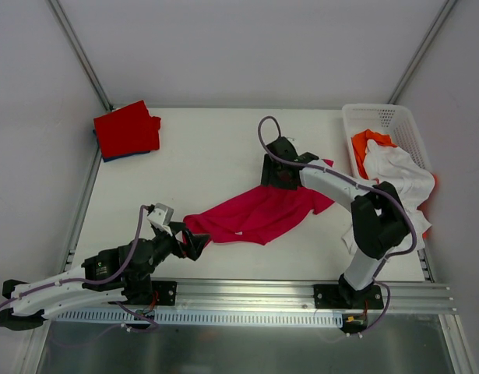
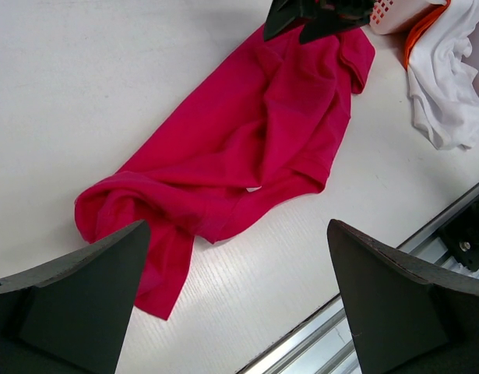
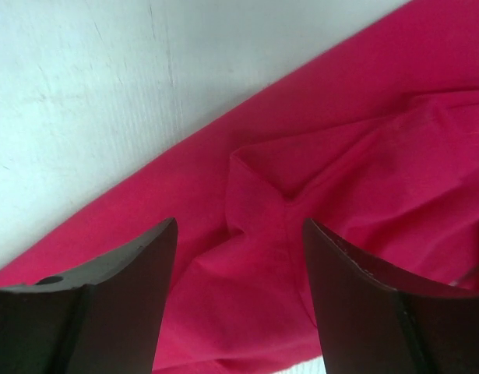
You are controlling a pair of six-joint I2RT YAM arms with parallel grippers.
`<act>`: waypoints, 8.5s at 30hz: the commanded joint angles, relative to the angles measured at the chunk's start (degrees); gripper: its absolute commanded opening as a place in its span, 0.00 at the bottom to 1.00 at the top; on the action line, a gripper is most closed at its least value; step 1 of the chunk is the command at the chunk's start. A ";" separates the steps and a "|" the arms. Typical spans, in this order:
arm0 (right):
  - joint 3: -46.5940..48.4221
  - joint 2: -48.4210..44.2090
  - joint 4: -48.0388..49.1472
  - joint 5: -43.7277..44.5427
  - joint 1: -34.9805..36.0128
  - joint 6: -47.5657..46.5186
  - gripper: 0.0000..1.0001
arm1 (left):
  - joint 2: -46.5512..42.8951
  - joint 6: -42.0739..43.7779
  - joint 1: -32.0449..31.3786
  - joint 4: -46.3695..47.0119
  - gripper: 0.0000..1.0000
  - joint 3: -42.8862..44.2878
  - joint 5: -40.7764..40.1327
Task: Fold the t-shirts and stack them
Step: Flatten the tshirt out
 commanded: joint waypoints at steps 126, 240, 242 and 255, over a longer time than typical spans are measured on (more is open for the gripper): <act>-20.04 -16.70 -8.69 20.74 18.54 14.02 1.00 | 54.75 -14.24 0.02 18.54 0.81 6.95 8.63; 23.71 -57.30 -32.94 18.02 36.03 -4.43 0.00 | 19.42 20.99 0.02 -1.51 0.00 47.37 60.73; 27.84 -57.39 -33.73 19.06 36.03 -6.36 0.01 | 16.79 22.75 0.02 -0.02 0.00 48.17 63.73; 11.18 -58.63 -33.83 47.34 36.03 -1.99 0.00 | -5.53 16.01 0.02 4.74 0.15 22.01 -3.20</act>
